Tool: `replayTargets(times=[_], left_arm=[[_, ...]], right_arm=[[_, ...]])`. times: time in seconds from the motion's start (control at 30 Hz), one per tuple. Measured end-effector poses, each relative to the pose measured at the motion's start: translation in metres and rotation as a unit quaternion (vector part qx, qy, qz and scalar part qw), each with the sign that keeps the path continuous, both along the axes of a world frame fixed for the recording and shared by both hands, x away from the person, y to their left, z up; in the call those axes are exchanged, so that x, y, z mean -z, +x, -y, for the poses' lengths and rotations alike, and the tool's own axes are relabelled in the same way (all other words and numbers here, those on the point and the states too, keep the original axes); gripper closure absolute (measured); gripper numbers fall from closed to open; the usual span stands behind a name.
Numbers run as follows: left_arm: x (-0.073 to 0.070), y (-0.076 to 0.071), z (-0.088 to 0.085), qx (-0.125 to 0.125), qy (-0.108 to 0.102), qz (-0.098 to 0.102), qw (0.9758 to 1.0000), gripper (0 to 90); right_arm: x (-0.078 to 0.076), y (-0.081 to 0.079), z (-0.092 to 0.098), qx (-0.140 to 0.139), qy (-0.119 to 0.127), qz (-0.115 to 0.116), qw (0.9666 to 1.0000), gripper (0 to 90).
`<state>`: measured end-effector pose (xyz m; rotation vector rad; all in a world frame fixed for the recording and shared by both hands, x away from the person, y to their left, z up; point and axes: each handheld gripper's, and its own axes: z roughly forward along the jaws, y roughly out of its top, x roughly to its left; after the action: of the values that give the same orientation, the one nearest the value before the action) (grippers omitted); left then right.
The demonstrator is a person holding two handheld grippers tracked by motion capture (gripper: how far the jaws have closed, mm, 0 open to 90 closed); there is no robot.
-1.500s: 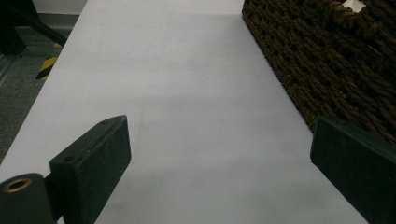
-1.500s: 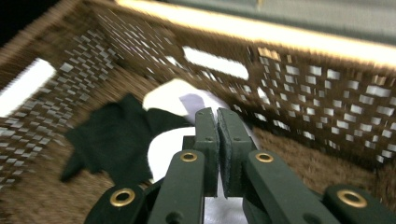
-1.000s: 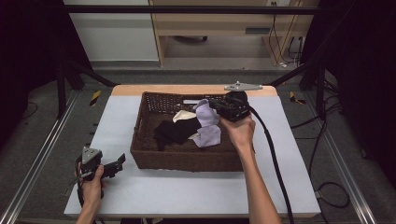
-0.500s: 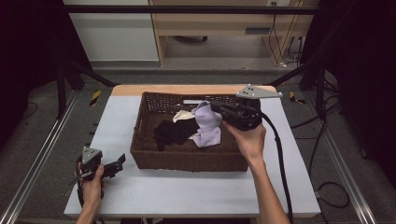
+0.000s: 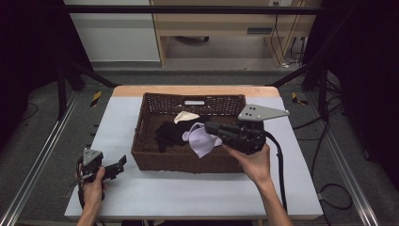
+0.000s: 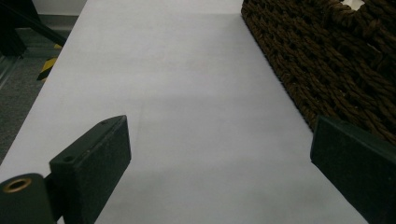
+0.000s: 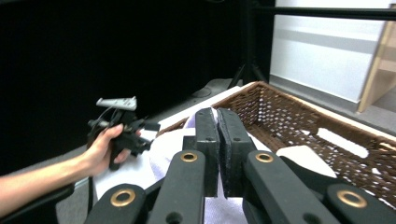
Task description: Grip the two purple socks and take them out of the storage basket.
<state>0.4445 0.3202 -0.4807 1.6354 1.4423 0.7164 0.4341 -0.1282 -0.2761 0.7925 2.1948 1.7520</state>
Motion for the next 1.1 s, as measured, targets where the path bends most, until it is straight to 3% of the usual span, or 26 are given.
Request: replayTargets(times=[0.2,0.53,0.83,1.1], left_arm=[[0.000,0.000,0.000,0.000,0.000,0.000,1.0000,4.9],[0.000,0.000,0.000,0.000,0.002,0.000,1.0000,4.9],[0.000,0.000,0.001,0.000,0.003,0.000,1.0000,4.9],[0.000,0.000,0.001,0.000,0.004,0.000,1.0000,4.9]], right_arm=[[0.008,-0.013,-0.008,-0.036,-0.013,-0.006,0.9992,88.0],[0.044,-0.025,-0.020,-0.065,-0.051,-0.034,0.9960,88.0],[0.082,-0.027,-0.023,-0.068,-0.061,-0.067,0.9935,88.0],[0.111,-0.028,-0.032,-0.076,-0.093,-0.089,0.9888,87.9]])
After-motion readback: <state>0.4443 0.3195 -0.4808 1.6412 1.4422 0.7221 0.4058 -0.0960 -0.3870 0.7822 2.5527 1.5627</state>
